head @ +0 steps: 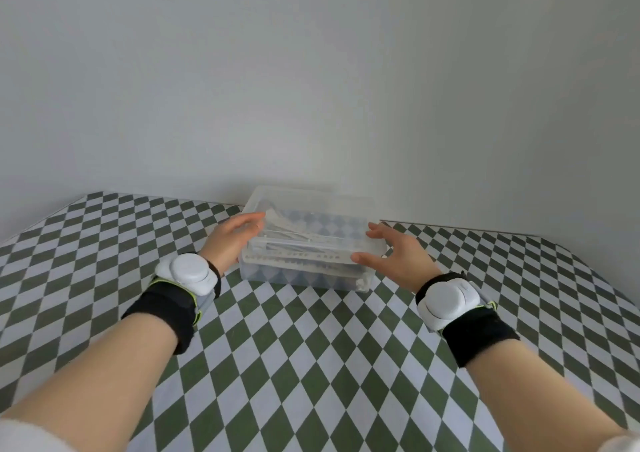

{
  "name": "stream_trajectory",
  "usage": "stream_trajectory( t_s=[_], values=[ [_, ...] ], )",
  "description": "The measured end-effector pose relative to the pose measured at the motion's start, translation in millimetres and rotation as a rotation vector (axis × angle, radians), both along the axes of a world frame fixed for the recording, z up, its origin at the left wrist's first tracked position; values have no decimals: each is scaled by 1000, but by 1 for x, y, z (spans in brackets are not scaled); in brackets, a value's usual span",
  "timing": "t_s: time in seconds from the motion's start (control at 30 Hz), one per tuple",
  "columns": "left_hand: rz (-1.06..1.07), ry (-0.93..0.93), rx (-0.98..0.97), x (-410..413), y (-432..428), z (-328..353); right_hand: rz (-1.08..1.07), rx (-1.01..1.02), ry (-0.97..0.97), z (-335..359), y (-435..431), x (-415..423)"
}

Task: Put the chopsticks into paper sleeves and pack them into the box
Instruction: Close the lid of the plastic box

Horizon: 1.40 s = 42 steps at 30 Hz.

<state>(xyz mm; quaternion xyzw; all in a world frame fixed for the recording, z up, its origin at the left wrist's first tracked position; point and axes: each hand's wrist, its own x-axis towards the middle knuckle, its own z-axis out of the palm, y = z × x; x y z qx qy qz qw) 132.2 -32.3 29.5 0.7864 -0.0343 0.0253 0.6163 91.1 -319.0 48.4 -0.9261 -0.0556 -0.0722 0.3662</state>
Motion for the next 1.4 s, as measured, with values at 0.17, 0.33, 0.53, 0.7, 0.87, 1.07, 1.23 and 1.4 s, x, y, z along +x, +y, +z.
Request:
stream_trajectory(
  t_s=[0.17,0.33,0.53,0.7,0.87,1.07,1.23,1.4],
  values=[
    [-103,61,71,-1,5,5,-34,-49,-65,-4,5,1],
    [-133,35,122,0,9,5,-64,-116,-136,-12,10,-1],
    [-162,-35,259,3,16,3,-57,-190,-176,-16,13,-4],
    [-94,-176,357,2,14,-4,-45,-194,-175,-17,15,-4],
    [-100,-178,284,1,14,-11,-63,-191,-168,-21,20,-7],
    [-108,-176,262,11,12,-11,-111,-126,-198,-29,21,-2],
    [-76,-177,260,35,0,-4,-120,-177,-180,-16,9,33],
    [-49,-169,257,72,-13,10,-131,-171,-183,-5,-1,75]
  ],
)
